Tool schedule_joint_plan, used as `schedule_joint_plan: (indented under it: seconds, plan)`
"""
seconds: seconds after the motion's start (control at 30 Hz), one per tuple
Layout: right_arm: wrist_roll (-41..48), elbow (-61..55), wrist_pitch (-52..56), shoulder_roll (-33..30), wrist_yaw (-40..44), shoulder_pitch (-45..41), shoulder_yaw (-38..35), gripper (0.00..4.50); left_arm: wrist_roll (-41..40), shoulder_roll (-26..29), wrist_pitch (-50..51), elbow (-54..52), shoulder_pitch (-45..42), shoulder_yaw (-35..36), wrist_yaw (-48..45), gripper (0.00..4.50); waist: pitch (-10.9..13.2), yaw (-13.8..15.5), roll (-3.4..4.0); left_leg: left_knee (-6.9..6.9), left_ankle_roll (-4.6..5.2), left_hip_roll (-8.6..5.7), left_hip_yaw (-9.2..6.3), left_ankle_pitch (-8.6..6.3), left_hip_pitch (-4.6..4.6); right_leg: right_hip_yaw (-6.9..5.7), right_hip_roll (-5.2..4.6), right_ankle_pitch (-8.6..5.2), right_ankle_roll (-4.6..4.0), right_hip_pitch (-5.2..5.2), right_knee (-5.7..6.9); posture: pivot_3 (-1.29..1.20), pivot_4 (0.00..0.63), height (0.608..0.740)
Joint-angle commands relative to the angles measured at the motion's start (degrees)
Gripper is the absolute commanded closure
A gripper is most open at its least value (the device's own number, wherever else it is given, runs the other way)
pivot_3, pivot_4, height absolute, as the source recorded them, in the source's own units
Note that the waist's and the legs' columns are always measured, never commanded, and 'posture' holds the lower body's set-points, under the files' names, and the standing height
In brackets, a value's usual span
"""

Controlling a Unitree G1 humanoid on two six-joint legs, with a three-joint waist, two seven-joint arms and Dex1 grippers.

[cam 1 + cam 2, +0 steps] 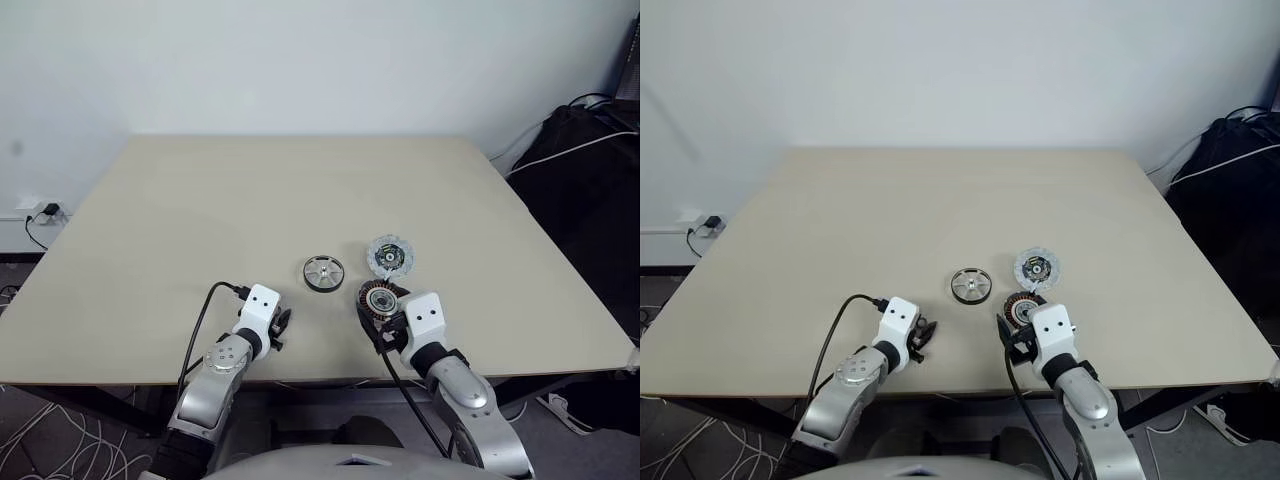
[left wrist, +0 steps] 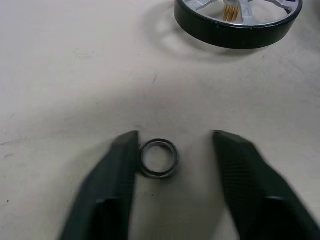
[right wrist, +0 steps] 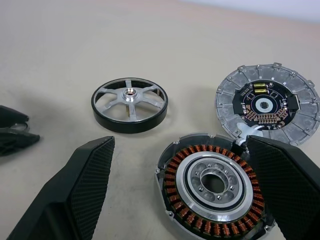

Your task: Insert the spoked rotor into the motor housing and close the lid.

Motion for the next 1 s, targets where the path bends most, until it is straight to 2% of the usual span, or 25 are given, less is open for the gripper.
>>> schedule_joint_plan:
  seconds: [0.03,0.07,0.1,0.47,0.67,0.87,1.0]
  plan:
    - [0.1,-1.6,-0.8,0.2,-0.4,-0.7,-0.4,0.0,1.2,0.5,0.5,-0.6,-0.1,0.0,0.6,3.47,0.0,0.0,0.0,0.0,0.0,0.0,0.0,0.0,0.0,0.0,0.0,0.0,0.0,0.0,0.0,0.0,0.0,0.74]
    - [0.0,-1.5,-0.8,0.2,-0.4,-0.6,-0.5,0.0,1.3,0.5,0.4,-0.7,0.0,0.0,0.7,3.76,0.0,0.0,0.0,0.0,0.0,0.0,0.0,0.0,0.0,0.0,-0.01,0.0,0.0,0.0,0.0,0.0,0.0,0.74]
    - [0.0,-1.5,-0.9,0.2,-0.4,-0.6,-0.5,0.0,1.3,0.5,0.3,-0.7,0.0,0.0,0.8,3.82,0.0,0.0,0.0,0.0,0.0,0.0,0.0,0.0,0.0,0.0,-0.01,0.0,0.0,0.0,0.0,0.0,0.0,0.74]
    - [0.2,-1.5,-1.4,0.2,-0.3,-0.3,-1.1,0.0,-0.3,-3.5,-9.8,-2.6,-2.6,3.5,3.7,3.82,0.0,0.3,-0.02,-0.02,0.0,-0.01,0.01,0.0,-0.15,-0.02,-0.06,-0.01,-0.03,-0.12,-0.01,0.0,0.0,0.74]
    - [1.4,-1.5,-1.8,-0.9,1.7,0.7,-1.2,0.0,-2.3,-5.5,-8.7,-1.3,-7.9,0.2,-1.3,3.82,0.0,0.2,-0.06,0.03,0.03,-0.05,0.09,0.01,-0.16,-0.02,-0.04,0.04,0.06,-0.1,-0.01,0.0,0.0,0.74]
    - [3.9,-3.3,-2.0,-4.6,7.3,4.6,0.3,0.0,-3.2,-7.6,-7.3,4.1,-13.4,-4.7,-7.2,3.82,0.1,0.2,-0.08,0.07,0.17,-0.06,0.11,0.09,-0.14,-0.03,0.03,0.05,0.19,-0.04,-0.01,0.0,0.0,0.74]
    - [4.1,-4.2,-2.3,-5.4,8.2,6.6,0.3,0.0,-3.1,-9.4,-8.1,9.3,-17.2,-6.6,-9.4,3.82,0.1,0.1,-0.17,0.08,0.23,-0.06,0.1,0.12,-0.11,-0.03,0.07,0.05,0.21,-0.03,-0.01,0.0,0.0,0.74]
